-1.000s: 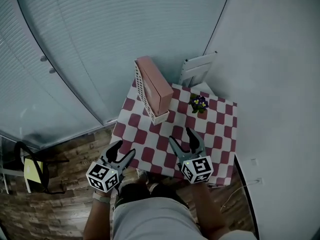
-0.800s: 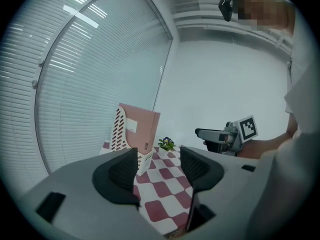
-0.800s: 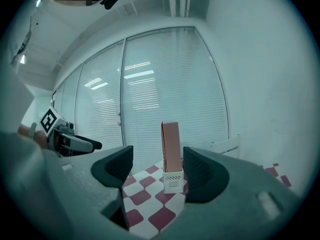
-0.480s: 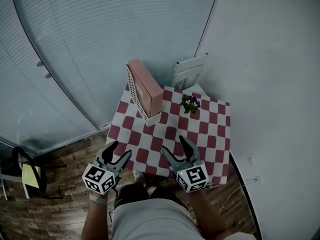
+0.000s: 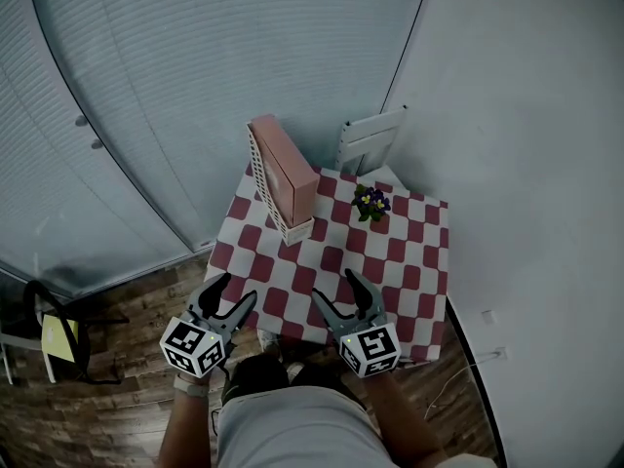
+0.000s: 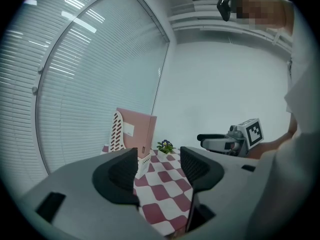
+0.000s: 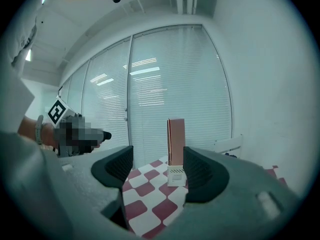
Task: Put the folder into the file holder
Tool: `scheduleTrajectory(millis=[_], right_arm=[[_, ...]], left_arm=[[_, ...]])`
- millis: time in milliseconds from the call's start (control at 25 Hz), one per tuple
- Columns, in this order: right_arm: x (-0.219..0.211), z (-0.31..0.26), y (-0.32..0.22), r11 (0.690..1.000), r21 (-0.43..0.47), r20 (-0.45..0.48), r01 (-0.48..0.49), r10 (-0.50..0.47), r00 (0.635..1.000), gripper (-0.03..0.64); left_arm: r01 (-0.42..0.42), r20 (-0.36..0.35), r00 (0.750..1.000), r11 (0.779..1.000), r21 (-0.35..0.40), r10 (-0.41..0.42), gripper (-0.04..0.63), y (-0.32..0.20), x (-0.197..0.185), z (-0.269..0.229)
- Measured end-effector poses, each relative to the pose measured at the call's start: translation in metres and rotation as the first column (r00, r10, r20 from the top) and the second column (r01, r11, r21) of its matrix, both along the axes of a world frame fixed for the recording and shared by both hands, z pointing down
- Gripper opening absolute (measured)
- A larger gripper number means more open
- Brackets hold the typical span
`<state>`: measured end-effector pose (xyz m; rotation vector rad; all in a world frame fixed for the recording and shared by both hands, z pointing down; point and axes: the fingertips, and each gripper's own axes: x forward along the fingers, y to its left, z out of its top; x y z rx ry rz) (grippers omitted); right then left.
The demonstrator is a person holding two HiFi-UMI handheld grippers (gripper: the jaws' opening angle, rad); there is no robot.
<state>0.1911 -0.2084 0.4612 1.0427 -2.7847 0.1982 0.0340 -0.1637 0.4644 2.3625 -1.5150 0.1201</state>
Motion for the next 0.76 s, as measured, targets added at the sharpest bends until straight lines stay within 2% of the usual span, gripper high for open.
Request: scheduleTrajectory(millis=[760], right_arm=[[0.0028,0.0107,0.0015,1.0,-0.009,-0.013,-0.028,0.028,1.0,0.31]], left_arm=[[-0.012,-0.038,0.999,1.0,0.008,0.012,0.249,-0.003,0.0039,0.001]])
